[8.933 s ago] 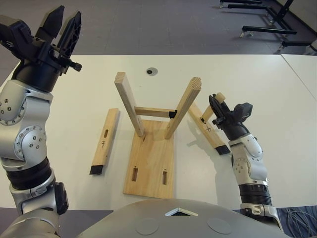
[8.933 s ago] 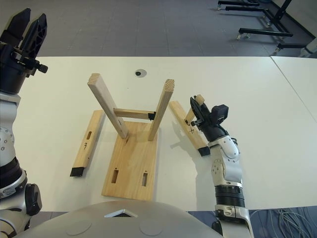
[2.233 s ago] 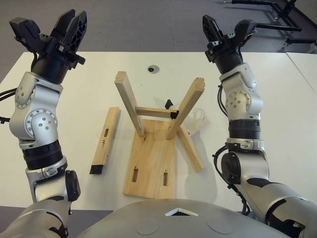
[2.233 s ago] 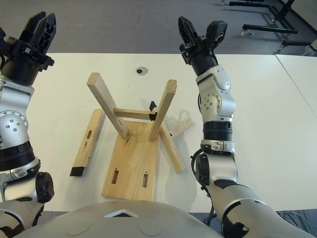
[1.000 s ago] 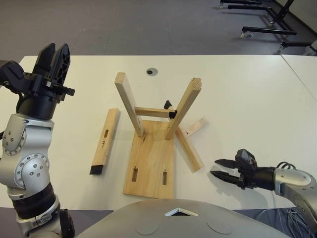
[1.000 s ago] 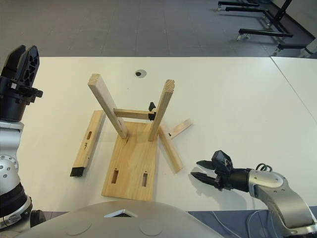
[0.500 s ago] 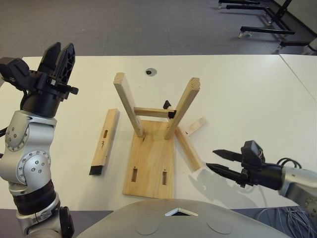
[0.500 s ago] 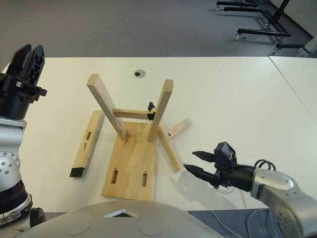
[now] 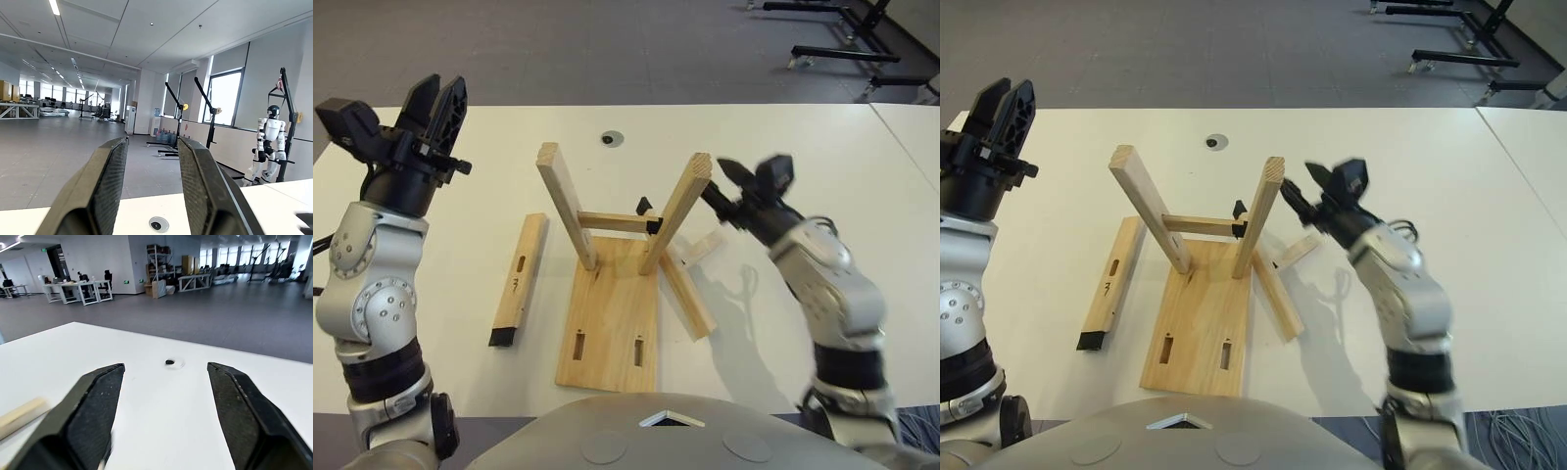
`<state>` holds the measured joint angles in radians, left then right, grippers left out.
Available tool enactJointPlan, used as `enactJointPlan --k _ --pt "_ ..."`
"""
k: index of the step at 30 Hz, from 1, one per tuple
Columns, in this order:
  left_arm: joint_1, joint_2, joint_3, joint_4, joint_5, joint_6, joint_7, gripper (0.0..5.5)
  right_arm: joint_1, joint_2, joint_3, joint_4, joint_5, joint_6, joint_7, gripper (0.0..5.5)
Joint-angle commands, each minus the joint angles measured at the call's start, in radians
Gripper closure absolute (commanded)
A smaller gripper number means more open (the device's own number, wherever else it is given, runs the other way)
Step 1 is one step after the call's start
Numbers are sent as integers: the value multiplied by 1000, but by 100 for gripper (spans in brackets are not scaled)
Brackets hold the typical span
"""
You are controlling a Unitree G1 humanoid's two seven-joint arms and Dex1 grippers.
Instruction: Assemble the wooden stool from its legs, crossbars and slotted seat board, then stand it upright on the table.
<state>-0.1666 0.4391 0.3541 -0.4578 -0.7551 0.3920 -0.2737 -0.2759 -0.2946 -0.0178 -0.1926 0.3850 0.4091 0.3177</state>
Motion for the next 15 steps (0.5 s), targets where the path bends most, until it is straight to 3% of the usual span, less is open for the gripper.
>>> enactJointPlan --k 1,6,8,11,15 --pt "-104 -14 -60 96 58 -34 -32 369 -302 68 -32 367 -201 -316 -200 238" --pt "-127 -21 -56 146 75 -62 -63 369 -413 77 -126 558 -295 -528 -394 238" --pt "-133 -22 -56 155 81 -70 -68 369 -408 81 -111 608 -363 -578 -452 238" --pt "-148 -33 -63 170 93 -85 -67 369 -331 95 13 626 -603 -656 -605 238" --pt "-148 -44 -60 164 110 -96 -57 369 -155 192 5 450 -492 -591 -547 238"
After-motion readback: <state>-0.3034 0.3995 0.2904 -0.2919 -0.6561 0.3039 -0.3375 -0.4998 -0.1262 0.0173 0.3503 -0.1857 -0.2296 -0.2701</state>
